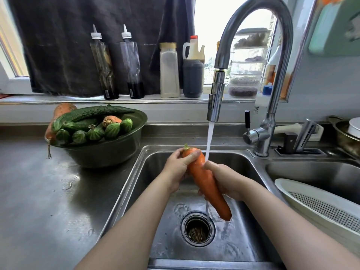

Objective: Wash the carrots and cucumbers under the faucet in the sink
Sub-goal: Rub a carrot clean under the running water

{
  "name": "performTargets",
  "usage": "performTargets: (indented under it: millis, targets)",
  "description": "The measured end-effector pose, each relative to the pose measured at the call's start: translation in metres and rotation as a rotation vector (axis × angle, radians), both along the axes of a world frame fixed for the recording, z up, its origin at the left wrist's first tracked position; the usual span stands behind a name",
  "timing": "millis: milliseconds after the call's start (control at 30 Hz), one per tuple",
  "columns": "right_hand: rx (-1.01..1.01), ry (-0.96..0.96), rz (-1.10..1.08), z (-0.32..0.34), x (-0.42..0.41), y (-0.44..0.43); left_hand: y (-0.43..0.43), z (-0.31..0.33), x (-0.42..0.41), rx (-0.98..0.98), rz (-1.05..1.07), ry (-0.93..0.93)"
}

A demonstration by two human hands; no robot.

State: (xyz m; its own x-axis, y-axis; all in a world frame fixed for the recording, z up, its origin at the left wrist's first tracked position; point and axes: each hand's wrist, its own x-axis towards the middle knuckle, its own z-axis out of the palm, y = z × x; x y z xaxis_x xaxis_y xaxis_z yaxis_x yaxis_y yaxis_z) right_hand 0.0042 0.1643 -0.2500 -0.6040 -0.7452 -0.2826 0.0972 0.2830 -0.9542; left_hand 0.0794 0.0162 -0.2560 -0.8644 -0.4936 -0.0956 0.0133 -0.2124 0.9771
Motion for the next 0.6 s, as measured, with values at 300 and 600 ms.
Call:
performTargets:
  millis: [300,600]
  targets:
    - [-0.032,-0.041,0.024,0.0,-0.004,0.001,-0.002,0.003,0.004,0.002,0.029,0.016]
    - [-0.055,-0.106,0.069,0.005,-0.011,0.007,-0.011,0.003,-0.001,0.263,0.07,0.131]
